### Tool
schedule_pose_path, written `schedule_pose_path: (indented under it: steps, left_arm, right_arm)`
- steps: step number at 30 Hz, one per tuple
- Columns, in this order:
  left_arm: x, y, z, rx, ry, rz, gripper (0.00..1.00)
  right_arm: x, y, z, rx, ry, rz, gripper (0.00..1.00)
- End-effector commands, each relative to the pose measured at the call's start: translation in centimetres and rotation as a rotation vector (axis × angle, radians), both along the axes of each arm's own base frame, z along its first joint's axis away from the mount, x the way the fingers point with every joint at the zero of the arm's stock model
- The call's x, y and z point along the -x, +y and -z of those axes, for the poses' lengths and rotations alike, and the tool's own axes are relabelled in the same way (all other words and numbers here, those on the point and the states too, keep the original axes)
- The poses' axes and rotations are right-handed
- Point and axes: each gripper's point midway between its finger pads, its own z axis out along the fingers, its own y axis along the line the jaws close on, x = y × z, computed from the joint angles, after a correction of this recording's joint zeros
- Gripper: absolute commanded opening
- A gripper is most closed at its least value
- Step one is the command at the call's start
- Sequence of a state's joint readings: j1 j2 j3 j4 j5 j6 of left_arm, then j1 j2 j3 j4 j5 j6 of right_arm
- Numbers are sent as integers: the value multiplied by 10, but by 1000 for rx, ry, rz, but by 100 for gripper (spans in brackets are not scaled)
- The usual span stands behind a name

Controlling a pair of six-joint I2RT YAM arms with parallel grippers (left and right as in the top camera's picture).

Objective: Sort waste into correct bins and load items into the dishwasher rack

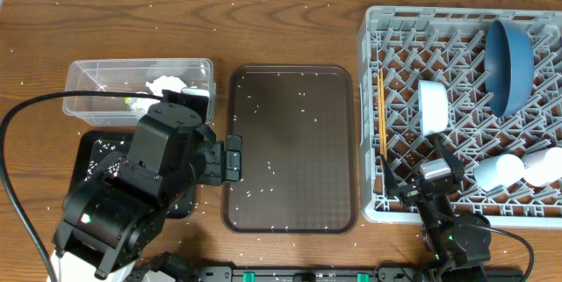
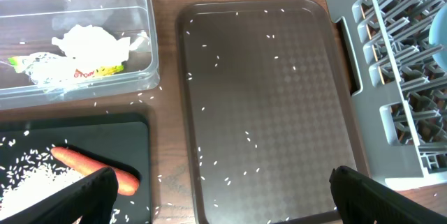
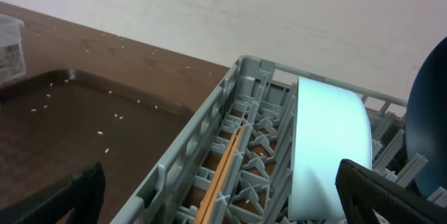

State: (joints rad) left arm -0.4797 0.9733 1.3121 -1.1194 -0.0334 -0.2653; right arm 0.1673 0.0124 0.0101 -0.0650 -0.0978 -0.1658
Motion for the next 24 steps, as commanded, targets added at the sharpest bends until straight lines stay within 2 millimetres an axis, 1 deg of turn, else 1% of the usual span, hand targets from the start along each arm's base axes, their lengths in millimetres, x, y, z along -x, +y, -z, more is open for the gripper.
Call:
schedule_pose_path:
  steps: [1,13,16,19,24]
  left_arm:
    - [-1,3,-6,0,-17,-13,98]
    - [-1,3,-6,0,-17,-13,98]
    - [2,4,-7,2,-20,-13,98]
    - [4,18,-10,-12,-51,-51,98]
    - [-14,46,-29,67,-249,-192,98]
  right_arm:
    - [0,-2,0,6,-5,6,99]
    - [0,-2,1,6,-5,6,99]
    - [0,-2,1,7,-4,6,99]
    - [0,-2,1,7,-2,6,99]
    - [-1,-2,1,7,-2,6,99]
